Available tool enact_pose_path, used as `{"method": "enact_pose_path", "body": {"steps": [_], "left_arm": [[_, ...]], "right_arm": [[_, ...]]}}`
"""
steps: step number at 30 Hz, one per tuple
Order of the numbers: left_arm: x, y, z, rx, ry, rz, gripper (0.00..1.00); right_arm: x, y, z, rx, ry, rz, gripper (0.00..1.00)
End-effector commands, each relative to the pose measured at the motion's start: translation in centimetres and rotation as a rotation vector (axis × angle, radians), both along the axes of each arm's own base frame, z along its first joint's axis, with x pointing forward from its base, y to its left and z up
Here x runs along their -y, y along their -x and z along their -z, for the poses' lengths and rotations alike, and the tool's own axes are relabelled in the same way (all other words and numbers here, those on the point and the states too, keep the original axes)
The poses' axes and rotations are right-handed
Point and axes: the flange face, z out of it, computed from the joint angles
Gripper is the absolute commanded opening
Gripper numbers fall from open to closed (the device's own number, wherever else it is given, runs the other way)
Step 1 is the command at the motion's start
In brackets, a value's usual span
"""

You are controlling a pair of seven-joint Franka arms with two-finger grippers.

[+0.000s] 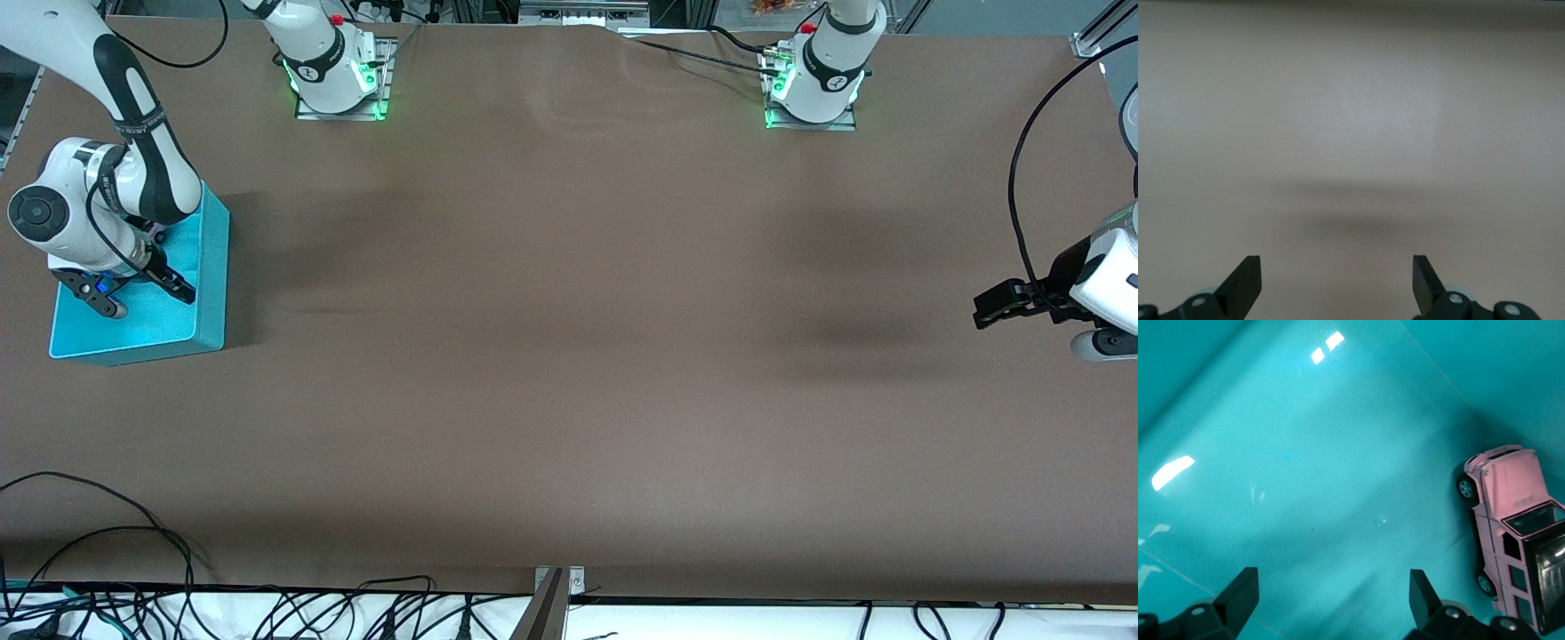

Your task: Wind and store pink jeep toy

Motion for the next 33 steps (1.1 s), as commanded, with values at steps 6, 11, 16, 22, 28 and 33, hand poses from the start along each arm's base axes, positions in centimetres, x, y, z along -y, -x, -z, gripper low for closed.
{"method": "enact_pose_path", "body": {"steps": [6,11,16,22,28,33], "left_arm": [[0.1,0.6,-0.2,-0.007,0.017,0.01,1.0],[0.2,0.7,-0.3,-0.007,0.017,0.01,1.0],[0.2,0.6,-0.3,-0.006,0.017,0.01,1.0],[0.2,0.6,-0.4,-0.004,0.017,0.01,1.0],[0.2,0.6,-0.3,-0.006,0.017,0.01,1.0],[0.2,0.6,-0.3,-0.006,0.017,0.01,1.0]], "right_arm": [[-0.5,-2.9,-0.7,0.049,0.027,0.177,1.0],[-2.2,-5.8,0.2,0.09,0.041,0.26,1.0],[-3.1,-8.0,1.0,0.114,0.049,0.296,1.0],[-3.3,-9.6,1.0,0.139,0.055,0.318,1.0],[-3.1,-10.5,0.5,0.127,0.066,0.315,1.0],[-5.1,-11.1,-1.7,0.126,0.054,0.293,1.0]]}}
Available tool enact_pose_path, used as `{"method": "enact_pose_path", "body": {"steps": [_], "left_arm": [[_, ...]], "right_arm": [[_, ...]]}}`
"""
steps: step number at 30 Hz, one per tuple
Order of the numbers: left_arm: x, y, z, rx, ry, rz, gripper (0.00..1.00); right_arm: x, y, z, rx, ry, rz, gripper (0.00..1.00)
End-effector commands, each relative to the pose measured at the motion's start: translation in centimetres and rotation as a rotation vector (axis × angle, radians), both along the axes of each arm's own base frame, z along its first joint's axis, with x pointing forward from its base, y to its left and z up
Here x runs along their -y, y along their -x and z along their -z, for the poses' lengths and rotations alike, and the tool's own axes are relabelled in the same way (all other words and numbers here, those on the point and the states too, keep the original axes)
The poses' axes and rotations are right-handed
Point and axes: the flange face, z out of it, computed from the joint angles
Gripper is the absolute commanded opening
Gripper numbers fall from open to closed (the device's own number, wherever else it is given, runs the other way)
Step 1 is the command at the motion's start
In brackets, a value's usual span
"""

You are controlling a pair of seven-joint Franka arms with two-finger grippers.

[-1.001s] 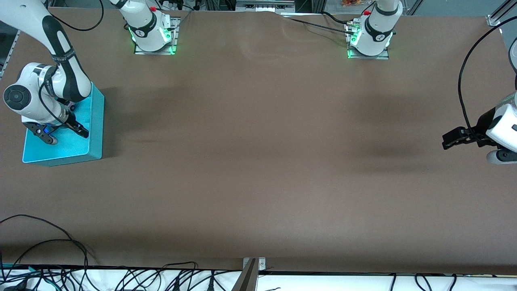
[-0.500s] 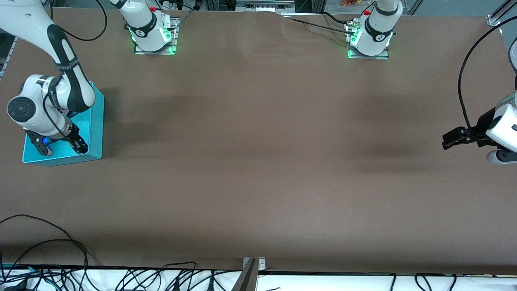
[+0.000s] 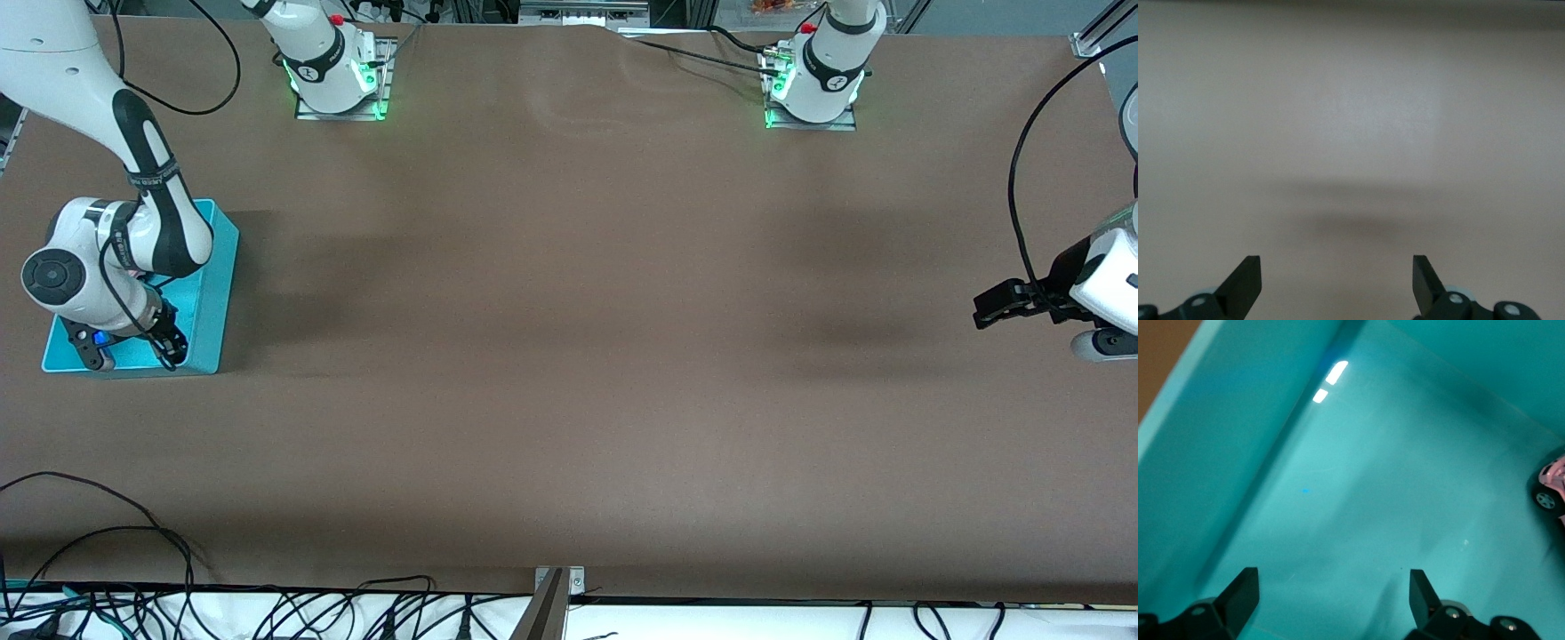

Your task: Wind and store pink jeep toy

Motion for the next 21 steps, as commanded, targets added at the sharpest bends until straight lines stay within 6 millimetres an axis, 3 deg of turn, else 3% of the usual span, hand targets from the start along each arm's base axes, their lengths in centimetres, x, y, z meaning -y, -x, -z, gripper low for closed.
{"method": "enact_pose_path", "body": {"steps": [1,5,11,21], "left_arm": [[0.2,0.6,-0.3,-0.006,0.017,0.01,1.0],[0.2,0.6,-0.3,-0.006,0.017,0.01,1.0],[0.1,0.6,-0.3,-0.006,0.017,0.008,1.0],[0.1,0.6,-0.3,-0.006,0.017,0.008,1.0]], "right_arm": [[-2.0,-1.4,-3.0,0.016,0.001,-0.014,1.0],[-4.9,-2.1,-6.8,0.03,-0.01,-0.068,1.0],[-5.9,-2.2,-11.5,0.093,-0.011,-0.08,1.0],[-6.0,-0.8,-15.2,0.055,-0.001,-0.072,1.0]]}}
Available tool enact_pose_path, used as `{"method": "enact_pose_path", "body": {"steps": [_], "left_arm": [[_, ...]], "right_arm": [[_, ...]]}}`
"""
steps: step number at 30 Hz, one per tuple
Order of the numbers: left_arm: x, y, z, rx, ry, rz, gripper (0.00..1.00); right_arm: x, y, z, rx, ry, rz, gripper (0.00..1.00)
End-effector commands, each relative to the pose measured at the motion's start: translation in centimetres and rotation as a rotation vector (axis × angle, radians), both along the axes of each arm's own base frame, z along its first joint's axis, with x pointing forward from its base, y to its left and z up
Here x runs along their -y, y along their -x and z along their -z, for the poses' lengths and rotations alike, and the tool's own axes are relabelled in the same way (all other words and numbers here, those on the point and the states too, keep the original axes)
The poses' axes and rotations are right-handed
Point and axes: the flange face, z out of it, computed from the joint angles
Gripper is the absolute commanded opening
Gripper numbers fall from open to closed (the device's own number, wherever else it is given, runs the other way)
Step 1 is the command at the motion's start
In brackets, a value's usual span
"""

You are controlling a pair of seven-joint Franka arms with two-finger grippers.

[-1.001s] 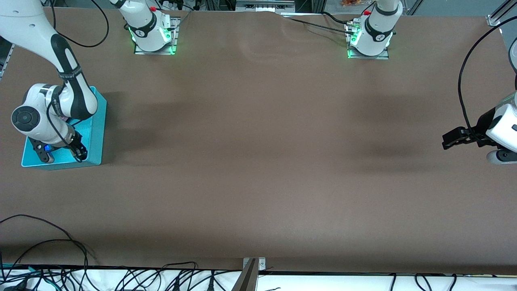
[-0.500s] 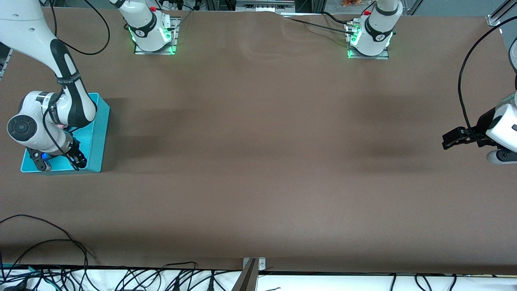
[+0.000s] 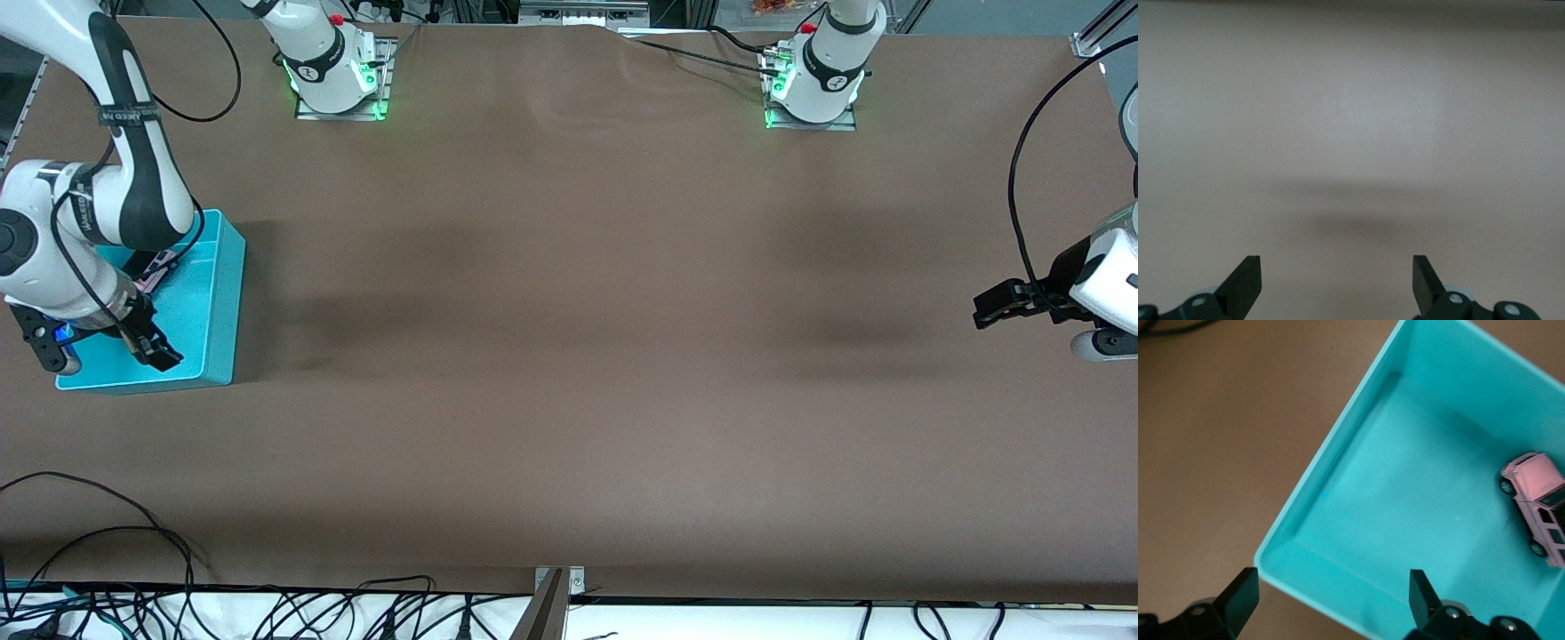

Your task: Wind and store pink jeep toy

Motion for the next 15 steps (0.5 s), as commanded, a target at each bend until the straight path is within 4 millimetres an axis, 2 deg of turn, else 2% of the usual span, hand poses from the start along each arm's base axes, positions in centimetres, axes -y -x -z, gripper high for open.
{"method": "enact_pose_path", "body": {"steps": [1,7,15], "left_arm": [[0.2,0.6,-0.2,-0.007,0.017,0.01,1.0],[0.1,0.6,-0.4,-0.004,0.017,0.008,1.0],[0.1,0.6,-0.5,-0.001,0.017,0.008,1.0]], "right_arm": [[0.0,1.3,-2.4,-0.007,0.01,-0.007,1.0],[-1.5,1.6,-4.9,0.014,0.009,-0.082,1.0],[-2.2,3.3,-8.2,0.003,-0.04,-0.22,1.0]]}}
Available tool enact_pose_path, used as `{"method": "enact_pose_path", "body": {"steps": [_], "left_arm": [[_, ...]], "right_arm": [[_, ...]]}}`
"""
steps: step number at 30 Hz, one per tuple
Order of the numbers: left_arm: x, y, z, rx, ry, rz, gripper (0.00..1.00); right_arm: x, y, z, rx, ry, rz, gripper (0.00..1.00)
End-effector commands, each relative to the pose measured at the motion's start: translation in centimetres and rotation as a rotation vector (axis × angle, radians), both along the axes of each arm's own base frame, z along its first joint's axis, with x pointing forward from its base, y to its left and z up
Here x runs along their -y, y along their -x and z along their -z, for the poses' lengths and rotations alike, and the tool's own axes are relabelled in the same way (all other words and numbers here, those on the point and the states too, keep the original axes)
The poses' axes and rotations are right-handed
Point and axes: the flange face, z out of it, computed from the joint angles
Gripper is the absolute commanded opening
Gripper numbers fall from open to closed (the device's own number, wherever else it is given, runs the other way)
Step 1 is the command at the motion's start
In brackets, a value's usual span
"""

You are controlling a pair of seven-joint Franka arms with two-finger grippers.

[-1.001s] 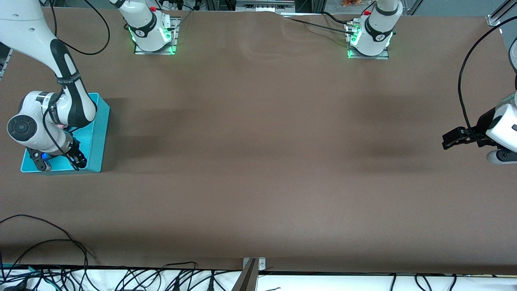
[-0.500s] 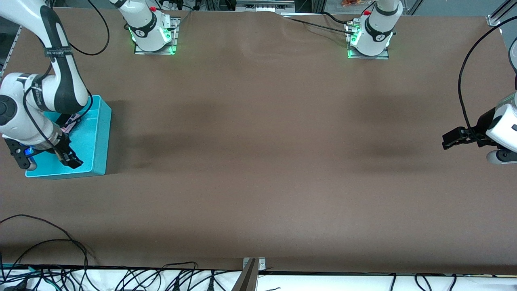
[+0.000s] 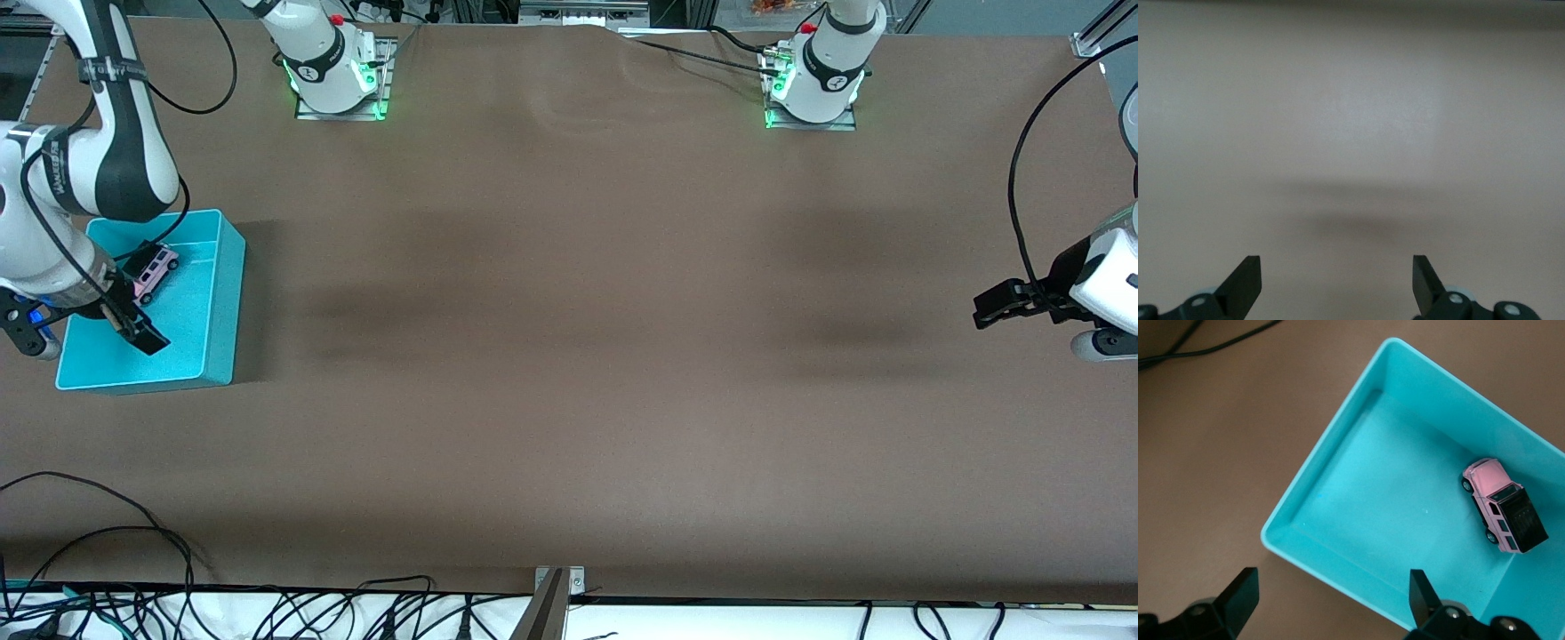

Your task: Wind and store pink jeep toy

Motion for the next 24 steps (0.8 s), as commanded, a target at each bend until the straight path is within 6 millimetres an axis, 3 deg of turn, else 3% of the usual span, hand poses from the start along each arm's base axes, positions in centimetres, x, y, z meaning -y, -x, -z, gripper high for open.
{"method": "enact_pose_path", "body": {"steps": [1,11,24], "left_arm": [[0.1,0.6,-0.5,-0.001,0.017,0.008,1.0],[0.1,0.6,-0.8,0.003,0.016,0.006,1.0],[0.2,0.6,-0.9,0.005,0.016,0.006,1.0]], "right_arm": [[-0.4,2.4,-2.9,-0.016,-0.062,-0.08,1.0],[-1.1,5.8,-8.5,-0.074,-0.132,-0.302,1.0],[-3.5,8.4,-12.6,-0.12,-0.178,-0.404,1.0]]}}
